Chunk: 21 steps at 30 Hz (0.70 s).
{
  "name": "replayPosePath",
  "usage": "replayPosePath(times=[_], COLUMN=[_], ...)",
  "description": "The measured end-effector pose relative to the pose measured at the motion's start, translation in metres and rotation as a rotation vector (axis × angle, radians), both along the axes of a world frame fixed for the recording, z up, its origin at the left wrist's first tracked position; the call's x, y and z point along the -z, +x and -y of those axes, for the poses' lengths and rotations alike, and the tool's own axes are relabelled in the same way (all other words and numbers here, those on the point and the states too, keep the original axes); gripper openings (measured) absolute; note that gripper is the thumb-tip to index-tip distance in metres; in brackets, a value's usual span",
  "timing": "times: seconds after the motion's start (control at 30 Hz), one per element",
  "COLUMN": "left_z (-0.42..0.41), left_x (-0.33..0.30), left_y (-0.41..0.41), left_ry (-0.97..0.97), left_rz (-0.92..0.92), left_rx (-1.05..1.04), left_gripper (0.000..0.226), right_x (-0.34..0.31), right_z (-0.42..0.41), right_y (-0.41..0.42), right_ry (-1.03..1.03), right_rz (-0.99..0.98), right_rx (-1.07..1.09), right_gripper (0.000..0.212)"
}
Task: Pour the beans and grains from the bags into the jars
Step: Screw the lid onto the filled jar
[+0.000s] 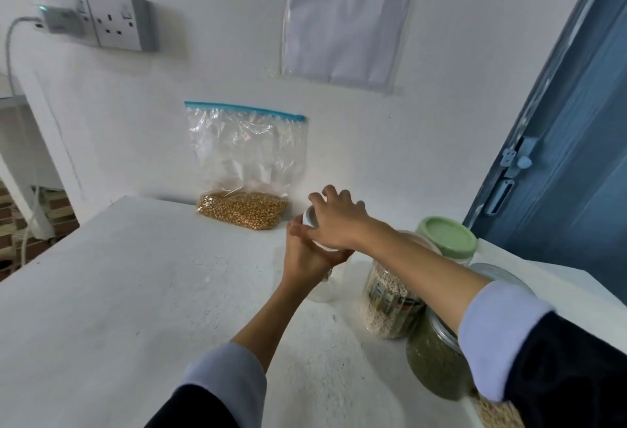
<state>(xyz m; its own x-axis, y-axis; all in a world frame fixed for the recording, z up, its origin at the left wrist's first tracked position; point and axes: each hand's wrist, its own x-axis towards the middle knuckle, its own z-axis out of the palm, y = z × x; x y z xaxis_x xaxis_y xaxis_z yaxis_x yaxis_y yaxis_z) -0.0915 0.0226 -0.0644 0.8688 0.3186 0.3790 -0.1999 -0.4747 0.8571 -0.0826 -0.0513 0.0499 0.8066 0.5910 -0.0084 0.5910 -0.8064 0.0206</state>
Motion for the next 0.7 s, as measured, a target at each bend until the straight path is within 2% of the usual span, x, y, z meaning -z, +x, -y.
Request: replayPosePath(times=[0.1,0.23,0.4,0.47,0.6,0.7], left_z=[-0.011,-0.026,-0.044,-0.049,-0.056,-0.059], left_x=[-0.001,-0.007,-0.003,-0.001,-0.004,-0.005], left_y=[-0.014,-0.033,-0.040,-0.040,-0.047,-0.053], left_ry=[-0.117,-0.226,-0.195,-0.172,-0.087,-0.098], left_rz=[0.097,0.199,0.203,0.150,0.055,0.068], left_rx=[0.014,-0.046,-0.089,-0.103,-0.110,-0.049], left_gripper=[0.064,0.067,0.038,0.047,0.089,0.088], right_x=[0.017,0.026,0.035,0.038,0.034,0.032], right_z=[-0.021,-0.047,-0.061,-0.059,-0.047,-0.045], right_y=[-0.004,-0.011,-0.019,-0.017,-0.011,-0.015], right_ry=[0.054,0.163,0.318,0.376,0.450,0.507], right_rz=[-0.054,0.009,0.083,0.099,-0.017,-0.027], right_rx=[0.034,0.026,0.031,-0.010,-0.174,-0.265], right_gripper=[0.073,0.071,0.064,0.062,0.056,0.044])
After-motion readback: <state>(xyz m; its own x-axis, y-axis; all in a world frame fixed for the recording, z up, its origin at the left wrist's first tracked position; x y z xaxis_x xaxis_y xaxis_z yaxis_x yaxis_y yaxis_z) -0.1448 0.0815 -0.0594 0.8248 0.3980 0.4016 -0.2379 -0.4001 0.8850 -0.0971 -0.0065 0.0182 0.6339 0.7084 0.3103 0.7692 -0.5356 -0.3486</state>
